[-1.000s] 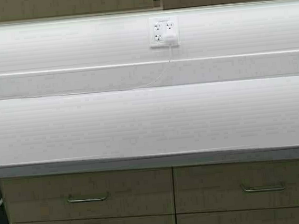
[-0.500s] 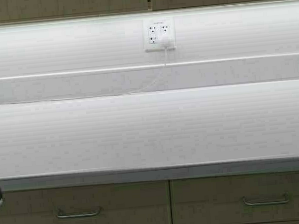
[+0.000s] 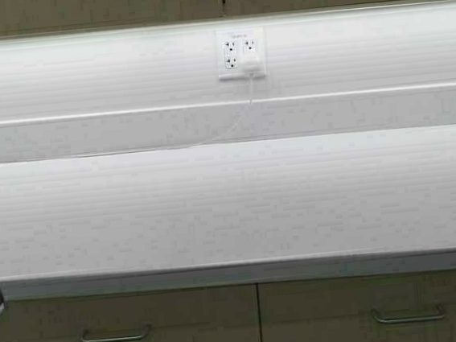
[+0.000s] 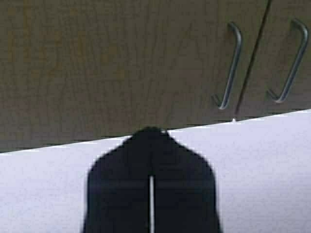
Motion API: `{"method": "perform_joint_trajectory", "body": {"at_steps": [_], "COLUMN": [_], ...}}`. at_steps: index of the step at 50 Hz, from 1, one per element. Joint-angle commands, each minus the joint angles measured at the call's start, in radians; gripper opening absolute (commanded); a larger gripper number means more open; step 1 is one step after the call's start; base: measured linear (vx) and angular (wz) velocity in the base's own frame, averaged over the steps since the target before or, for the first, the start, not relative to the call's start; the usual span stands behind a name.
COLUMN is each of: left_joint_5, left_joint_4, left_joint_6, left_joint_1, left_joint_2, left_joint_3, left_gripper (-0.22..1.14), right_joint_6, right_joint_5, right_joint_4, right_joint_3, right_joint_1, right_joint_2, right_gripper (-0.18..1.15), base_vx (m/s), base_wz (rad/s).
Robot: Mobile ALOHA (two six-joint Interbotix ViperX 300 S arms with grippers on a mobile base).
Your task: Open the cabinet, put the pot inside, then close it
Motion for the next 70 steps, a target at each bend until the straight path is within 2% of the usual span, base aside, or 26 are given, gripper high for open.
{"method": "perform_joint_trajectory", "body": {"at_steps": [1, 12, 70], "left_joint_5": [-0.012, -0.012, -0.012], "left_joint_4": [0.003, 0.003, 0.003], "left_joint_6": [0.003, -0.006, -0.005], "left_joint_1": [-0.003, -0.002, -0.002], "left_joint_2": [-0.009, -0.006, -0.018], "left_joint_3": [-0.006, -0.005, 0.011], "left_gripper": [0.03, 0.03, 0.03], "right_joint_6": [0.000, -0.002, 0.000], "right_joint_5": [-0.006, -0.008, -0.006], "right_joint_4": [-0.005, -0.006, -0.006], "right_joint_3": [0.066, 0.100, 0.124], "right_joint_1": [0.005, 0.005, 0.005], "right_joint_2": [-0.109, -0.158, -0.161], "right_gripper": [0.07, 0.07, 0.07], "base_vx": [0.01, 0.01, 0.00], "base_wz": [-0.02, -0.01, 0.00]}}
